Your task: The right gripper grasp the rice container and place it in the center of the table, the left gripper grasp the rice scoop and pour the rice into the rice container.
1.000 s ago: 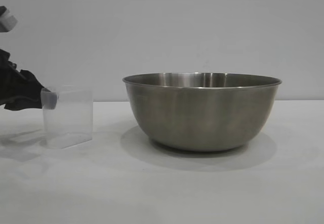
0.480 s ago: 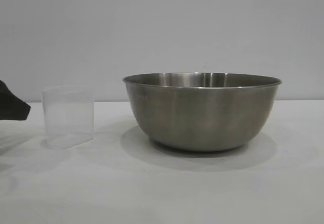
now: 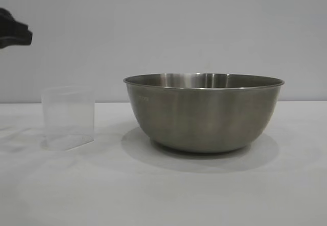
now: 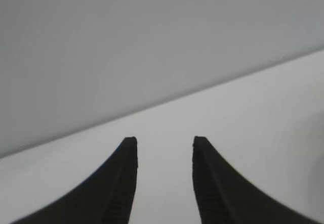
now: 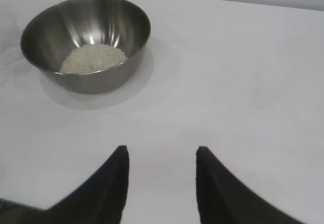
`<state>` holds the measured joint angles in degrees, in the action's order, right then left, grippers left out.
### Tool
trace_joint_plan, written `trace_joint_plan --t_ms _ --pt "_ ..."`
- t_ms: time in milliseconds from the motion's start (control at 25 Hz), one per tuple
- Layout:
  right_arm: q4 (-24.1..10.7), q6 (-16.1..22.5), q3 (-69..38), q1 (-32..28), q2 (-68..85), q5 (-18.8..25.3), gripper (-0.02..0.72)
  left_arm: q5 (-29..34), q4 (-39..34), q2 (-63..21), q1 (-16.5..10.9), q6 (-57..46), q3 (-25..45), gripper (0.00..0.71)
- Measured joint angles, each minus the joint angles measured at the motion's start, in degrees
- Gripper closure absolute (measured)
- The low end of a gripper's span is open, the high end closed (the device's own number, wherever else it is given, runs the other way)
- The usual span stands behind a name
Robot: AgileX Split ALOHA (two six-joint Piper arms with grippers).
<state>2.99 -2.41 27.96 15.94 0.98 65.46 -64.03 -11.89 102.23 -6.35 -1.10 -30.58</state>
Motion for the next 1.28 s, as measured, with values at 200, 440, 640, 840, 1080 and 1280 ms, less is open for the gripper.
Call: trace_joint_plan --t_ms 200,440,640,840,1080,1280 --pt "0.00 0.00 0.00 0.00 0.00 0.00 0.398 2.77 -3.88 -4.76 -4.75 -0.18 0.00 0.443" --pt "0.00 0.00 0.00 0.00 0.00 0.00 0.398 15.59 -6.16 -18.76 -4.76 -0.32 0.10 0.443" --pt "0.00 0.00 0.00 0.00 0.00 0.00 0.398 34.30 -5.67 -32.65 -4.76 -4.26 0.21 0.443" --pt "0.00 0.00 0.00 0.00 0.00 0.00 0.398 48.94 -6.61 -43.33 -4.76 -9.34 0.21 0.443" --pt "0.00 0.00 0.00 0.00 0.00 0.00 0.398 64.39 -7.04 -55.43 -4.76 -10.51 0.21 0.443" --pt "0.00 0.00 0.00 0.00 0.00 0.00 0.398 73.48 -5.19 -61.49 -4.76 -10.74 0.41 0.443"
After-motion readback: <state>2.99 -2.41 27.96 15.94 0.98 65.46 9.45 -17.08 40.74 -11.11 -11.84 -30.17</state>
